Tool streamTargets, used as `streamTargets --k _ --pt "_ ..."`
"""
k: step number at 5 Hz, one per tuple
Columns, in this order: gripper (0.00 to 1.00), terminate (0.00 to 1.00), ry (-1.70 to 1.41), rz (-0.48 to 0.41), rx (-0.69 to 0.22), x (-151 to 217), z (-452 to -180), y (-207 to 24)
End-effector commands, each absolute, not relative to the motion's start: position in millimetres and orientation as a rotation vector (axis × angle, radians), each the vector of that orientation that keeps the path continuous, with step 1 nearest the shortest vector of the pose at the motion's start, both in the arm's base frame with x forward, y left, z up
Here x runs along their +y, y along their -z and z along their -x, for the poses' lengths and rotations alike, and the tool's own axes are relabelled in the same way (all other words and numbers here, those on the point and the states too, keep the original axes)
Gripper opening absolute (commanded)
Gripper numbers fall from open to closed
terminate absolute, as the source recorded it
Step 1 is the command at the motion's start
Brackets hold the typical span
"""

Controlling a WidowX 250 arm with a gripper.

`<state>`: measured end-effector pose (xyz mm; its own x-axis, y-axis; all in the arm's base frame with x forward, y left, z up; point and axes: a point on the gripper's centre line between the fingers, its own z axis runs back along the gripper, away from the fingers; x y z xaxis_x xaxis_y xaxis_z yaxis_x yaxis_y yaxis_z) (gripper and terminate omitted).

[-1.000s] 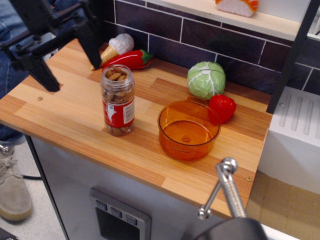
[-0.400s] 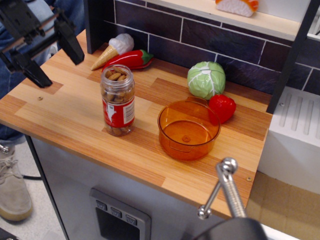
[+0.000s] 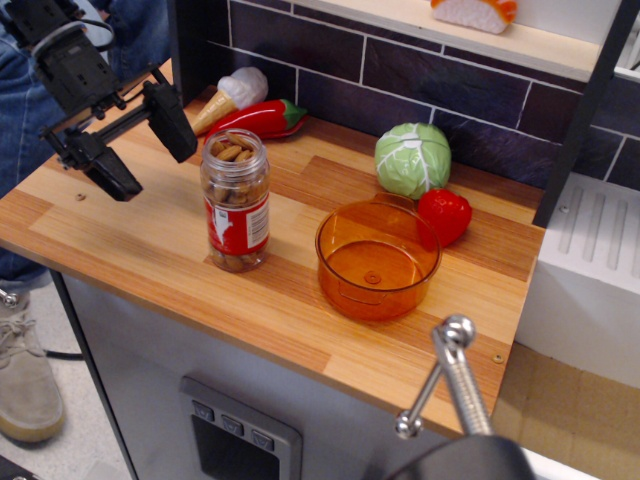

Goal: Pour almonds in pot

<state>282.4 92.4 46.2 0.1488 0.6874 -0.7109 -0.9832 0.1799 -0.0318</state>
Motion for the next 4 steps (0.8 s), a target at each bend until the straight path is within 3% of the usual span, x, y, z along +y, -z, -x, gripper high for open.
streamTargets --k 1,3,4 --pt "1.0 0.0 -1.286 0.573 0.69 67 -285 -43" --pt "1.0 0.0 -1.198 0.542 0.72 33 -278 -44" --pt "1.0 0.0 -1.186 0.518 0.755 23 -277 -31"
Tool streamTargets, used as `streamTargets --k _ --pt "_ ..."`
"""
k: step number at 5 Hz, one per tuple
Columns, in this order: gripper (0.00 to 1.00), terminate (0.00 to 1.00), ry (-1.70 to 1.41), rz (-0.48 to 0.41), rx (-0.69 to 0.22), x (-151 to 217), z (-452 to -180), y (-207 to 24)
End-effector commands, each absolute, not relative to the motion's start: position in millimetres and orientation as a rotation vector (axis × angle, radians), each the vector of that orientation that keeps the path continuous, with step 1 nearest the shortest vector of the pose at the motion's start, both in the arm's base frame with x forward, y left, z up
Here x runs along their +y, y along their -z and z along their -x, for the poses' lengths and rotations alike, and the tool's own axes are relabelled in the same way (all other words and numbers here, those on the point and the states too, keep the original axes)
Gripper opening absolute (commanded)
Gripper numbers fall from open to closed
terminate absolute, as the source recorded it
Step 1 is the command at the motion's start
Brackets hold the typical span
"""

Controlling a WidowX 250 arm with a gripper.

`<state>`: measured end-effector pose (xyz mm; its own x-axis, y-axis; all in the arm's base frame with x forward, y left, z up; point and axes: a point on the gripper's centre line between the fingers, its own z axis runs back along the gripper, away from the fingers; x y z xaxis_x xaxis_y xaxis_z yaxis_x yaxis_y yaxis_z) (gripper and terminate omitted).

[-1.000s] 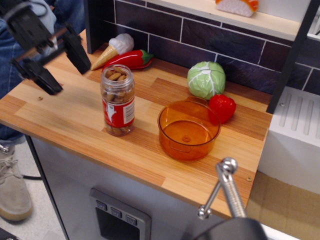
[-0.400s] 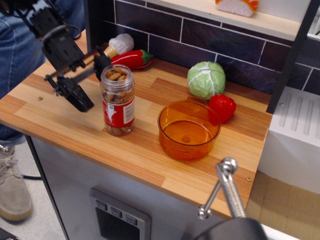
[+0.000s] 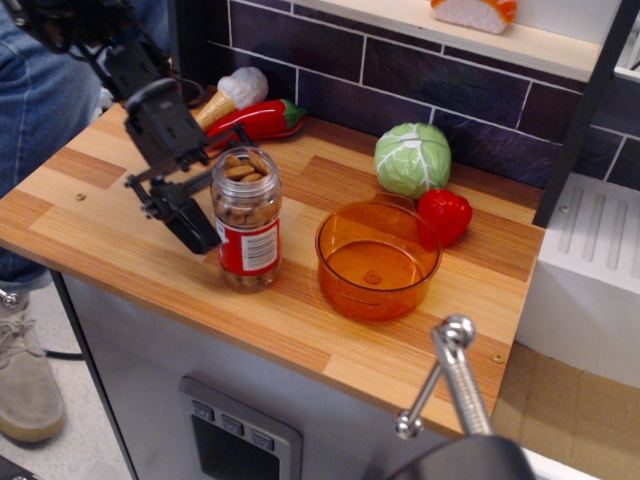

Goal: Pour almonds in pot

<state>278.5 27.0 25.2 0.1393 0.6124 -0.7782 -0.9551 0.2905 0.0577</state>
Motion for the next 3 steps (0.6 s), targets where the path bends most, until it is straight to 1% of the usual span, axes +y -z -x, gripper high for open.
streamTargets --k 1,2,3 --pt "1.0 0.0 -1.19 0.527 0.769 18 -281 -31" --pt "0.0 0.0 -1.2 0.545 0.739 17 -280 -47" --pt "0.0 0.0 -1.232 0.571 0.675 22 -294 -72"
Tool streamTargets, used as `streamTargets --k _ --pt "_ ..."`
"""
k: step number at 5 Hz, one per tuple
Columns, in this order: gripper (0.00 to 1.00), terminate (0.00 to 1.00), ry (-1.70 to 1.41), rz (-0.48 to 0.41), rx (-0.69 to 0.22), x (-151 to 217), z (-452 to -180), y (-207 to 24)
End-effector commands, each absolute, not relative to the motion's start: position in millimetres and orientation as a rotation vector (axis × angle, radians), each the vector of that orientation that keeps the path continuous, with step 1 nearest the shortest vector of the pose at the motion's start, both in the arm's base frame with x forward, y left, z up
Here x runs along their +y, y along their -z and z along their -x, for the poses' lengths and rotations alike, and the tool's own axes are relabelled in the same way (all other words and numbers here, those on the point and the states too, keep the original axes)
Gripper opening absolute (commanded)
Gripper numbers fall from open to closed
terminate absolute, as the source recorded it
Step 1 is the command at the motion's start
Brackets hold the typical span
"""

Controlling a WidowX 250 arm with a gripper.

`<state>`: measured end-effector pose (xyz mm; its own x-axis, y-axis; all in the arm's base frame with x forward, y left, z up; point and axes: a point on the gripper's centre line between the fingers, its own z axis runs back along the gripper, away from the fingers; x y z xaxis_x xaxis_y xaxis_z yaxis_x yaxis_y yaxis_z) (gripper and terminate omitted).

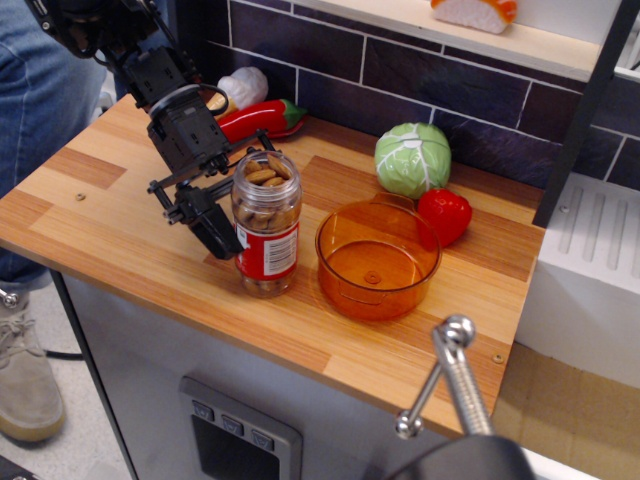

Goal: Pour almonds in pot

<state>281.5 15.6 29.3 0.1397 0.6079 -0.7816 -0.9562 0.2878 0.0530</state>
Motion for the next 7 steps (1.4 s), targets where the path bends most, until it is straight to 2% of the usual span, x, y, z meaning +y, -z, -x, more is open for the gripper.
streamTargets --k 1,2,5,7 --pt "0.0 0.0 -1.329 0.531 0.496 32 -322 -94" --pt "0.0 0.0 -1.369 0.432 0.295 25 -336 -104" --pt "0.0 0.0 -1.289 0.215 -0.227 -12 -346 -114" --pt "0.0 0.0 -1.191 0.14 -0.437 -18 -345 -114"
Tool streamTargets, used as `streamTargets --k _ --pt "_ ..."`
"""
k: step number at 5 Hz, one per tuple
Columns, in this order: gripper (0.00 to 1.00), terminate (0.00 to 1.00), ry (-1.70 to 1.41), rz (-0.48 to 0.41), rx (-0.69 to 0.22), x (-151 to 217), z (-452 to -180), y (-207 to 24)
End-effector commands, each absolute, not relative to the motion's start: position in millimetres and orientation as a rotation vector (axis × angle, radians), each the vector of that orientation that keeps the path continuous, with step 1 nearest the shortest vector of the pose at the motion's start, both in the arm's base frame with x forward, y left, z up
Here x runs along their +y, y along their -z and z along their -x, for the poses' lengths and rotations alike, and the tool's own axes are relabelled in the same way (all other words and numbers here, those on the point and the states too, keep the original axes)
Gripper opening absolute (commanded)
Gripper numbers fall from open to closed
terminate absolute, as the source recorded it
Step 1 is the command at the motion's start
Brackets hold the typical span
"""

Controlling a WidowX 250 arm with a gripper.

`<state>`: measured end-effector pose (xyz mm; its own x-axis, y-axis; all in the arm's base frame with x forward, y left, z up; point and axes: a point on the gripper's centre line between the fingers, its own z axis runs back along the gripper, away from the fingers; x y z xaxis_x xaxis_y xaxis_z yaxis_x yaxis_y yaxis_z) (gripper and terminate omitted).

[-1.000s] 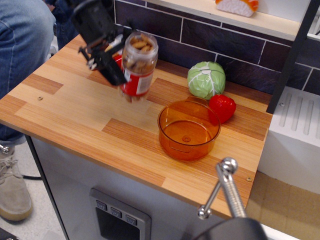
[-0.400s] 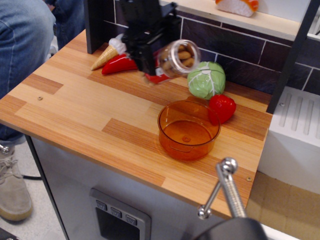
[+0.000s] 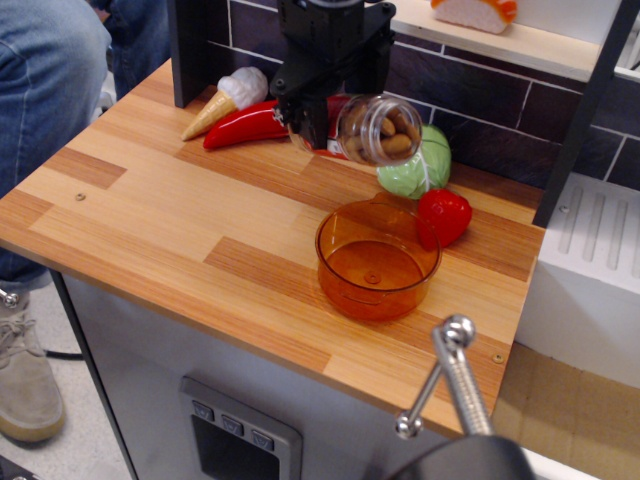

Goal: Pour almonds in pot

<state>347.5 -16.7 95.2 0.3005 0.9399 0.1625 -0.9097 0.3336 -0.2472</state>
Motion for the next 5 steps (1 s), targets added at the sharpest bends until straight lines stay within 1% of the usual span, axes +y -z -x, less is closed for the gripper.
streamTargets --k 1,2,4,5 --pt "0.0 0.0 -1.148 0.091 -0.56 -20.0 -347.3 -112.8" --pt "0.0 0.0 -1.09 0.082 -0.666 -27.8 -346.5 -111.5" --pt "0.0 0.0 -1.023 0.039 -0.812 -24.8 -351.9 -108.8" --pt "0.0 0.0 -0.991 0.019 -0.909 -22.0 -355.6 -111.1"
